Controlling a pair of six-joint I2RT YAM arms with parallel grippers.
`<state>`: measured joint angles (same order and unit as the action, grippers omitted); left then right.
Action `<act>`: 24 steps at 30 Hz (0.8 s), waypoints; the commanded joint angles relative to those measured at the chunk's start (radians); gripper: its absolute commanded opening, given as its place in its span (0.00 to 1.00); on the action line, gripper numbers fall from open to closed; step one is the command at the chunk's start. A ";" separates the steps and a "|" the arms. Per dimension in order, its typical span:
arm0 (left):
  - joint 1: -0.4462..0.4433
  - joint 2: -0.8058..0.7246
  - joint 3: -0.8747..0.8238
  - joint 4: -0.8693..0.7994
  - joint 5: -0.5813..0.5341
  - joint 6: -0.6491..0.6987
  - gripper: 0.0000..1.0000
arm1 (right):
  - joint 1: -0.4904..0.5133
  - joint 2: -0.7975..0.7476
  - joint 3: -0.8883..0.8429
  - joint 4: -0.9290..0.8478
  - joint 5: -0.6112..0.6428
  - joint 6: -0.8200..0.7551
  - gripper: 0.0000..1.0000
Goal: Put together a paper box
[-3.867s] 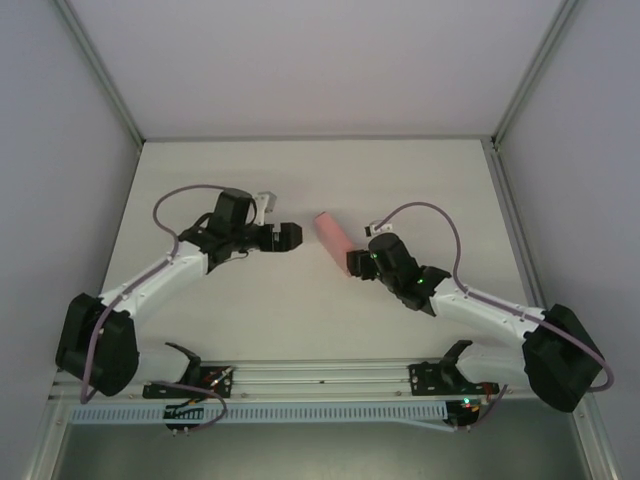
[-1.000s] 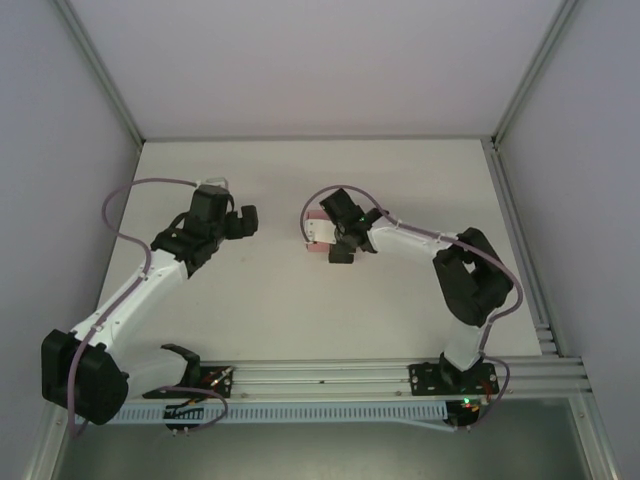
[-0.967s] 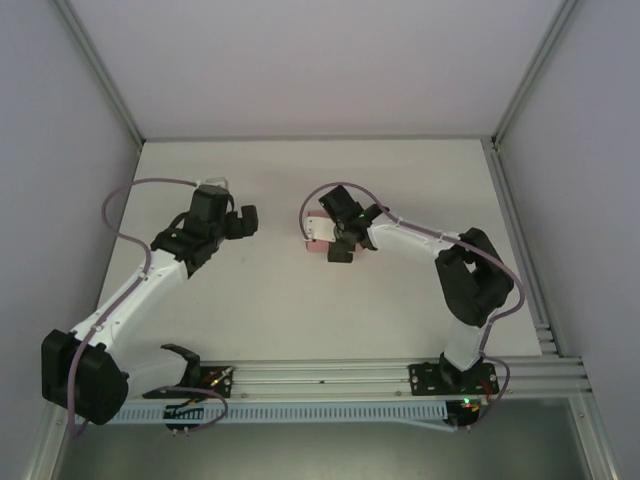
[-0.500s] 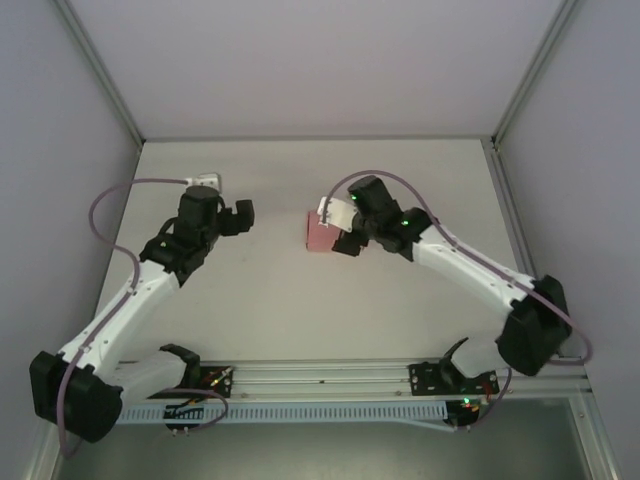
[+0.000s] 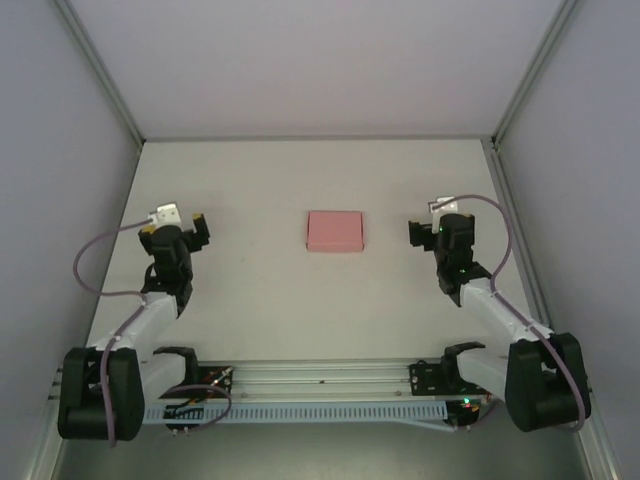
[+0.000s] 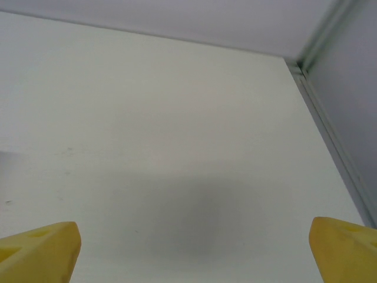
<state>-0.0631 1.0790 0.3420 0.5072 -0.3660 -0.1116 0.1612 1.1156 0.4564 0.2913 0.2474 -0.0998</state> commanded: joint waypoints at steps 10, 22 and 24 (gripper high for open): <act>0.063 0.260 -0.191 0.682 0.209 0.099 1.00 | -0.071 0.261 -0.123 0.565 -0.083 0.078 1.00; 0.054 0.460 -0.082 0.678 0.287 0.136 1.00 | -0.131 0.432 -0.110 0.689 -0.071 0.157 1.00; 0.054 0.461 -0.081 0.683 0.285 0.137 1.00 | -0.145 0.449 -0.128 0.745 -0.106 0.162 1.00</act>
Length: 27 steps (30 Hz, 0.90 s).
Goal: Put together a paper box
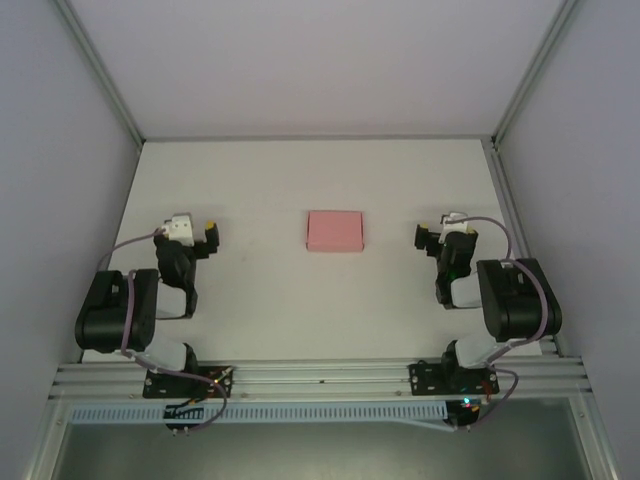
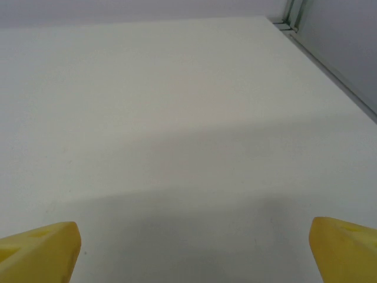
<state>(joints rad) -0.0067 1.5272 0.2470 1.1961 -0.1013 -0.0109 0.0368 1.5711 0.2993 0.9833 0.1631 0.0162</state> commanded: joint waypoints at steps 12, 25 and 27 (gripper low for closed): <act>-0.012 0.013 0.018 -0.016 0.011 0.042 1.00 | -0.021 -0.009 0.028 0.051 -0.035 0.027 1.00; -0.012 0.013 0.018 -0.016 0.011 0.043 1.00 | -0.021 -0.011 0.035 0.032 -0.041 0.025 1.00; -0.012 0.013 0.018 -0.016 0.011 0.042 1.00 | -0.022 -0.010 0.035 0.032 -0.040 0.026 1.00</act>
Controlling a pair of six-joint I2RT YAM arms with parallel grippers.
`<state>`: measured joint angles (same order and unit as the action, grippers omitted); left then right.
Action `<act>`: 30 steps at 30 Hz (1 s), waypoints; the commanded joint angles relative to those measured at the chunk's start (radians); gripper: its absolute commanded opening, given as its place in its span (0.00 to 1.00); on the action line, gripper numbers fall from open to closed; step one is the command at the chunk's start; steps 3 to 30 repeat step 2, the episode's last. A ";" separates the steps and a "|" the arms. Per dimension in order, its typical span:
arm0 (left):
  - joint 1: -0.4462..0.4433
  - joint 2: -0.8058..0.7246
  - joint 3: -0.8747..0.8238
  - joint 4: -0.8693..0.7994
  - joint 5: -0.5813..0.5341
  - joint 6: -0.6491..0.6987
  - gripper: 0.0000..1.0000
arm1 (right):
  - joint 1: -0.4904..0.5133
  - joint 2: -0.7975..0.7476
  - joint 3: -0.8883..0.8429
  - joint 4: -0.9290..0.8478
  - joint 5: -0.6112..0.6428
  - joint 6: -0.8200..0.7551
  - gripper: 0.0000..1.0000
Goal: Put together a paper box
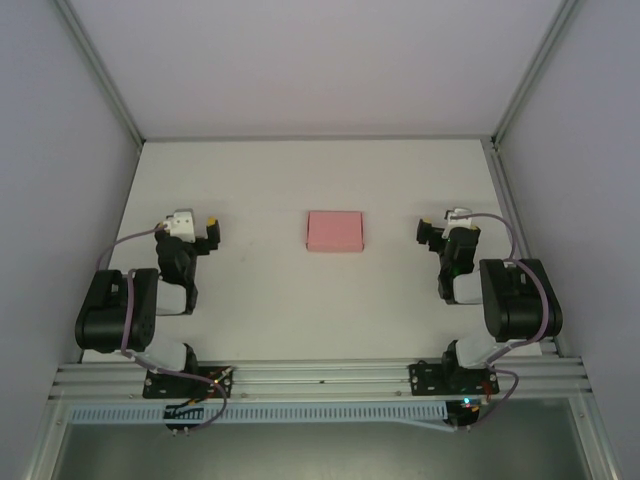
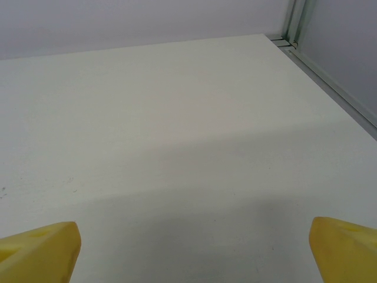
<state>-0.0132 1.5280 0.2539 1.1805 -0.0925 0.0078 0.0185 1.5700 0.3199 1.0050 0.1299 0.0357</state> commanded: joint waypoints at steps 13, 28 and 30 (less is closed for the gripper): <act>-0.005 0.012 0.012 -0.001 0.002 0.024 1.00 | -0.003 -0.011 0.013 0.012 -0.006 0.006 1.00; -0.005 0.012 0.012 -0.001 0.002 0.024 1.00 | -0.003 -0.011 0.013 0.012 -0.006 0.006 1.00; -0.005 0.012 0.012 -0.001 0.002 0.024 1.00 | -0.003 -0.011 0.013 0.012 -0.006 0.006 1.00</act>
